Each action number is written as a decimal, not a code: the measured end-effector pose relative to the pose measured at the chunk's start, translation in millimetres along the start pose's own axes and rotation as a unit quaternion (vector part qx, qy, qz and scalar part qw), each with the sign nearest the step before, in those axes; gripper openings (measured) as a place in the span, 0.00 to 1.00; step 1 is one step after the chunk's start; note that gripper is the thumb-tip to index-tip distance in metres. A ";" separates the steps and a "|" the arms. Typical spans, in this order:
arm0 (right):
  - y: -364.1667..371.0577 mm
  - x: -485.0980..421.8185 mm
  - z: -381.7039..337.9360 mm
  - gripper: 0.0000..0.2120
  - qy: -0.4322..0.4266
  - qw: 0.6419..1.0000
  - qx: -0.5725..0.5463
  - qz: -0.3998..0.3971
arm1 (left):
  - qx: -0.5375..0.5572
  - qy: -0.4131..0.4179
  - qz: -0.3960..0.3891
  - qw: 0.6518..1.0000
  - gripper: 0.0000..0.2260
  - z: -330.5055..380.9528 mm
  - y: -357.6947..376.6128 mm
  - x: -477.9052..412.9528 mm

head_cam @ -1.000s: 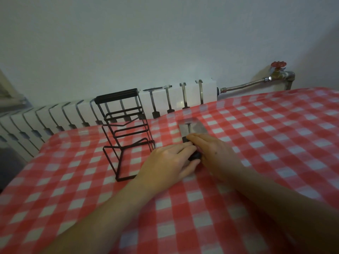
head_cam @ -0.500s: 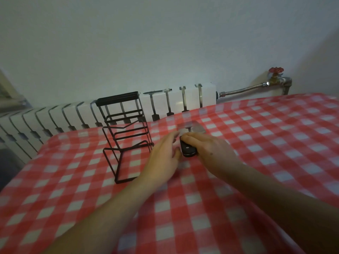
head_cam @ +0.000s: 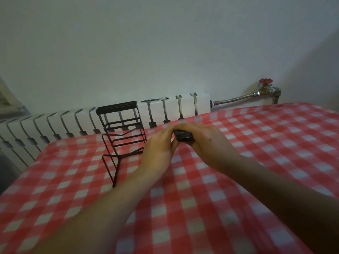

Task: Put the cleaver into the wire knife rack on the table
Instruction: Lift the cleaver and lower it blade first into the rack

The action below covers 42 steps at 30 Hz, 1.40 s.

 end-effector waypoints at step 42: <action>-47.4 -59.1 -26.0 0.16 0.111 0.985 -0.056 0.116 | -0.102 -0.053 0.039 0.993 0.17 58.1 -76.7 -34.0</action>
Point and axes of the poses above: each hand's wrist, its own x-axis away from the middle knuckle, its own y-axis out of the palm, z = x × y, the point moved 3 cm from there along -x, towards the middle knuckle, and after that the axes turned 11 degrees about -y, right-handed, at the moved point
